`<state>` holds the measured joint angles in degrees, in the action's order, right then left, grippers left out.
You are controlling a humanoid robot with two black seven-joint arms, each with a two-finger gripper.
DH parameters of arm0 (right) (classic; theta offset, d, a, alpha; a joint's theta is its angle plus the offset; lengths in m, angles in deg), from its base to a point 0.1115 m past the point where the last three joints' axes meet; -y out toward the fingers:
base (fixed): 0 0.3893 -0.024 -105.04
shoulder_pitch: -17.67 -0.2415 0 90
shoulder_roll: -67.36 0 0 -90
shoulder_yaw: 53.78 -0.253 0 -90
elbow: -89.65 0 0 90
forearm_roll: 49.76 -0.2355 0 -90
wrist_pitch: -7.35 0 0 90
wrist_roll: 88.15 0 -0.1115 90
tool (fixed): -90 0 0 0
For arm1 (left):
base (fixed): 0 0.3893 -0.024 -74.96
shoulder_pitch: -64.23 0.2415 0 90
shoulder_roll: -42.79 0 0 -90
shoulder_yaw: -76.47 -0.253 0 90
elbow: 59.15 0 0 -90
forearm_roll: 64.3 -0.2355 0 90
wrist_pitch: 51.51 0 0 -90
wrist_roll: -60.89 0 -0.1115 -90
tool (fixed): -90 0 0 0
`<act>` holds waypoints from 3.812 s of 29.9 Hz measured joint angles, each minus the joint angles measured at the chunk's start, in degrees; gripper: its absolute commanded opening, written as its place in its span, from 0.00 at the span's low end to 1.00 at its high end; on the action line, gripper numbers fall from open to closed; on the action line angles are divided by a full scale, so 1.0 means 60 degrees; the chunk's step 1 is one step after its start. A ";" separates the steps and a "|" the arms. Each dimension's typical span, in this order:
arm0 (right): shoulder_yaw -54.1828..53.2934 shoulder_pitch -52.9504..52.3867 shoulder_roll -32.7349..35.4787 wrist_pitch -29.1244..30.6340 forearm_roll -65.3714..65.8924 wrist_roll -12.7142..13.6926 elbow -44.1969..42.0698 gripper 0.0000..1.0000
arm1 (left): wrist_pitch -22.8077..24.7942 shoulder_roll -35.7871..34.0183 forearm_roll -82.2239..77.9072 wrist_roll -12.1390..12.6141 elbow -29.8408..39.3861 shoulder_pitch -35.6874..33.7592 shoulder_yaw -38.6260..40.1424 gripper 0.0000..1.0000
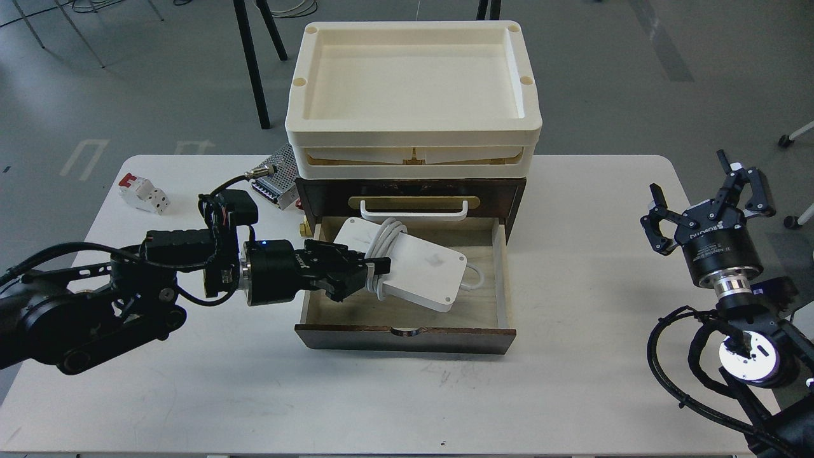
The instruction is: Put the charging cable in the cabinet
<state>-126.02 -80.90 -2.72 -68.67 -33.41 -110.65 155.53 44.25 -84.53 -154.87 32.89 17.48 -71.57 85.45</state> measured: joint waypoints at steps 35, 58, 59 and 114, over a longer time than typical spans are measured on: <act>-0.0030 -0.0008 0.0006 0.0002 0.0000 0.0000 0.0002 1.00 | -0.0202 0.2500 -0.0341 -0.0001 -0.3016 0.0641 0.0032 0.71; -0.0060 -0.0007 0.0006 0.0001 0.0001 0.0000 0.0007 1.00 | -0.0249 -0.1106 0.1029 -0.0001 -0.0006 0.1029 0.0832 0.82; -0.0059 -0.0007 0.0006 0.0000 0.0000 0.0000 0.0006 1.00 | -0.0324 -0.1389 0.1384 0.0000 0.0172 0.1130 0.0868 0.83; -0.0002 0.0008 -0.0005 -0.0031 -0.0015 0.0000 0.0020 1.00 | 0.3126 0.0395 1.4701 0.0000 -0.5626 0.2852 0.2986 0.94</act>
<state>-126.04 -80.85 -2.75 -68.86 -33.51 -110.65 155.65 63.00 -82.16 -66.66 32.89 -16.28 -54.46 103.37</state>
